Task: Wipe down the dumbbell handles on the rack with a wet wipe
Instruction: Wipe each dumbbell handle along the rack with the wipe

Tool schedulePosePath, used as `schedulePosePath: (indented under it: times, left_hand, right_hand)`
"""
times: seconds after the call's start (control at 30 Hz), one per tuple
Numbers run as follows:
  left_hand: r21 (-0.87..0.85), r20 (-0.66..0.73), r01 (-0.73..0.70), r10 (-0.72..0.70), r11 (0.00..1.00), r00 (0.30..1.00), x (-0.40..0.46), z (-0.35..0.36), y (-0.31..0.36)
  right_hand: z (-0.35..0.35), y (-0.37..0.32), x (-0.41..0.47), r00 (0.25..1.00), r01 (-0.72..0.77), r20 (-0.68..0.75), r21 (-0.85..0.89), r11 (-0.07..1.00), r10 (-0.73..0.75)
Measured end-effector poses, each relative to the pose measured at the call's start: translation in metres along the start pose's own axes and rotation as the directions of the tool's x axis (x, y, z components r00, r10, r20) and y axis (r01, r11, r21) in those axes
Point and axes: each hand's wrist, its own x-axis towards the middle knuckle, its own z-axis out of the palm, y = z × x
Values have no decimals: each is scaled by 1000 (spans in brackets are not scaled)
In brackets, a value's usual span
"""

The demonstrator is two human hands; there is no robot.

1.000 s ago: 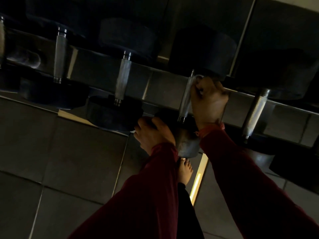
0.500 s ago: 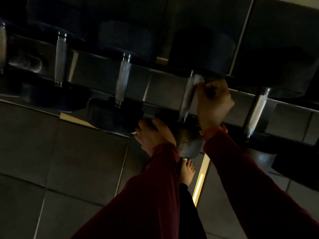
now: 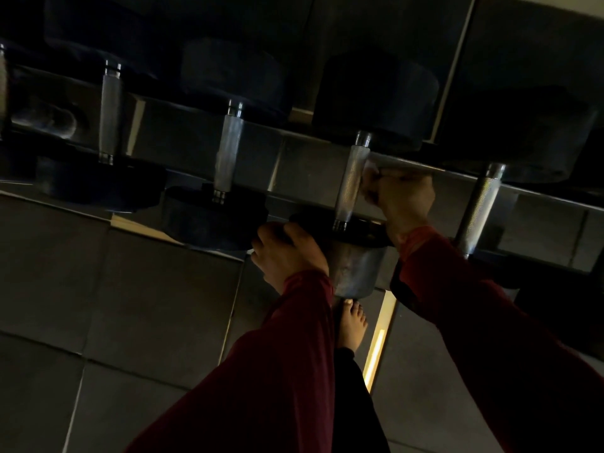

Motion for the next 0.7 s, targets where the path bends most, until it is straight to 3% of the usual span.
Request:
schedulePosePath:
  times: [0.07, 0.13, 0.2, 0.33, 0.43, 0.5, 0.57, 0.63, 0.7]
  left_hand:
    - [-4, -3, 0, 0, 1000, 1000, 0, 0, 1]
    - [-2, 1, 0, 0, 1000, 1000, 0, -1, 1]
    - [-1, 6, -6, 6, 1000, 1000, 0, -1, -1]
    - [-7, 9, -15, 15, 1000, 1000, 0, 0, -2]
    - [-16, 1, -13, 13, 1000, 1000, 0, -1, 0]
    - [3, 1, -17, 17, 1000, 1000, 0, -1, -1]
    - [13, 2, -20, 20, 1000, 1000, 1, -1, -1]
    - [9, 0, -11, 11, 1000, 1000, 0, -1, 0]
    - [2, -4, 3, -3, 1000, 1000, 0, -2, 1]
  right_hand:
    - [-6, 17, -7, 995, 61, 95, -363, 930, -28]
    - [-10, 26, -6, 975, 121, 224, -487, 865, -10]
    - [-13, 23, -2, 955, 147, 298, -477, 867, 2]
    - [-10, 5, 8, 985, 82, 168, -282, 956, -35]
    - [-1, 1, 22, 967, 254, 76, -304, 918, -243]
    - [0, 7, 15, 892, 428, 68, -451, 783, -448]
    - [-6, 16, -4, 819, 540, 165, -547, 640, -549]
    - [-15, 27, -18, 736, 652, 304, -558, 513, -605]
    - [-22, 37, -18, 606, 768, 372, -505, 394, -703]
